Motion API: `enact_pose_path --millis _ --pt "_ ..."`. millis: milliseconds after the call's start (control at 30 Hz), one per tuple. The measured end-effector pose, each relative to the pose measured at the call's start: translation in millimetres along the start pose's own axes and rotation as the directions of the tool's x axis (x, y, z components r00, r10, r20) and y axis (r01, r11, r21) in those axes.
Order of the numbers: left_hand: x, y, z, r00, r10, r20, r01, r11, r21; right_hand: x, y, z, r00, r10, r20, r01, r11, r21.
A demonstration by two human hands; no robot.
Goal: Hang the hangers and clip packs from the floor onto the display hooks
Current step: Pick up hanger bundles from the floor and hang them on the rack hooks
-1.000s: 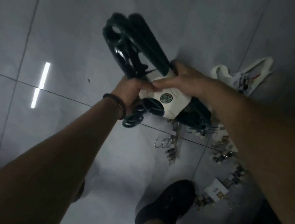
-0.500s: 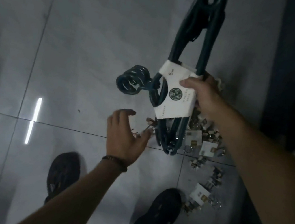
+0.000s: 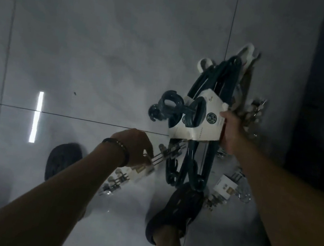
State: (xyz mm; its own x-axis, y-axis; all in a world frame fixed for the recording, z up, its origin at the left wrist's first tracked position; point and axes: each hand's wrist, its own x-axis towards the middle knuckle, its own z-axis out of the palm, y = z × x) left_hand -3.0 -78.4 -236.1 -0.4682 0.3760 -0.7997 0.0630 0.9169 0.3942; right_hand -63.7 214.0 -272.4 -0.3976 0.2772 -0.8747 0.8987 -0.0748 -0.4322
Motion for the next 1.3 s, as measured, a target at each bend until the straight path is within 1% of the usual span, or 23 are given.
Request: enact_pose_path --millis 67,133,200,267,367,400,467,500,567,633,700,733,767,800,833,867,900,933,1000,1067,1133,1200,1300 --pt "-5 -10 8 0.999 -0.029 0.018 0.031 0.994 -0.108 16 23 -8 0.998 0.029 -0.064 -0.031 0.999 -0.038" --pt "-9 -20 17 1.000 -0.012 0.020 0.017 0.966 -0.260 25 42 -8 0.998 0.045 -0.054 -0.047 0.998 -0.045" --pt "-11 -27 29 0.998 -0.040 -0.045 0.022 0.940 -0.342 21 49 1 0.998 -0.013 -0.062 0.009 0.998 -0.058" --pt "-9 -38 42 0.988 -0.137 -0.075 0.094 0.903 -0.420 16 50 11 0.990 -0.100 -0.098 0.095 0.994 -0.061" --pt "-8 -64 64 0.959 -0.274 -0.069 0.202 0.836 -0.510 11 44 21 0.976 -0.147 -0.162 0.147 0.989 -0.015" --pt "-8 -72 71 0.942 -0.327 -0.074 0.225 0.780 -0.584 9 41 25 0.973 -0.157 -0.171 0.155 0.988 -0.022" --pt "-7 -84 78 0.892 -0.452 -0.020 0.268 0.564 -0.781 5 38 32 0.971 -0.156 -0.180 0.143 0.986 -0.085" --pt "-4 -90 81 0.864 -0.503 0.012 0.289 0.477 -0.830 5 40 35 0.971 -0.158 -0.178 0.141 0.985 -0.104" --pt "11 -105 86 0.805 -0.594 -0.009 0.312 0.435 -0.845 -2 47 41 0.970 -0.179 -0.164 0.153 0.975 -0.158" --pt "26 -113 87 0.716 -0.697 -0.031 0.352 0.399 -0.847 -3 62 46 0.967 -0.206 -0.147 0.163 0.951 -0.263" --pt "34 -105 87 0.584 -0.811 -0.020 0.496 0.377 -0.782 -1 80 51 0.962 -0.227 -0.151 0.163 0.923 -0.348" --pt "32 -94 85 0.512 -0.858 -0.049 0.585 0.390 -0.711 0 87 55 0.951 -0.256 -0.174 0.173 0.907 -0.385" --pt "30 -80 84 0.480 -0.870 -0.114 0.634 0.434 -0.640 1 92 58 0.939 -0.272 -0.212 0.169 0.899 -0.404" --pt "29 -65 86 0.504 -0.845 -0.180 0.624 0.500 -0.600 1 94 62 0.928 -0.274 -0.252 0.152 0.898 -0.414" --pt "29 -52 92 0.573 -0.786 -0.231 0.567 0.584 -0.581 1 95 66 0.927 -0.251 -0.278 0.119 0.902 -0.416" --pt "32 -37 99 0.668 -0.706 -0.233 0.480 0.649 -0.591 0 93 69 0.932 -0.210 -0.295 0.075 0.909 -0.411" --pt "35 -21 104 0.768 -0.617 -0.171 0.396 0.668 -0.630 0 92 72 0.938 -0.157 -0.310 0.020 0.915 -0.403" --pt "43 -5 106 0.847 -0.526 -0.080 0.325 0.630 -0.705 1 92 75 0.940 -0.119 -0.321 -0.020 0.917 -0.399" --pt "61 25 97 0.930 -0.358 0.087 0.249 0.438 -0.864 11 97 73 0.943 -0.097 -0.319 -0.030 0.928 -0.372" --pt "91 41 85 0.958 -0.253 0.135 0.191 0.210 -0.959 19 102 69 0.950 -0.119 -0.287 0.016 0.941 -0.337" --pt "117 44 82 0.967 -0.225 0.123 0.129 0.011 -0.992 24 107 66 0.971 -0.083 -0.225 0.017 0.960 -0.278" --pt "133 42 83 0.965 -0.237 0.109 0.100 -0.049 -0.994 25 109 63 0.987 -0.047 -0.152 0.015 0.979 -0.203" --pt "124 35 80 0.980 -0.172 0.100 0.092 -0.055 -0.994 19 115 57 0.995 -0.075 -0.072 0.067 0.991 -0.114"
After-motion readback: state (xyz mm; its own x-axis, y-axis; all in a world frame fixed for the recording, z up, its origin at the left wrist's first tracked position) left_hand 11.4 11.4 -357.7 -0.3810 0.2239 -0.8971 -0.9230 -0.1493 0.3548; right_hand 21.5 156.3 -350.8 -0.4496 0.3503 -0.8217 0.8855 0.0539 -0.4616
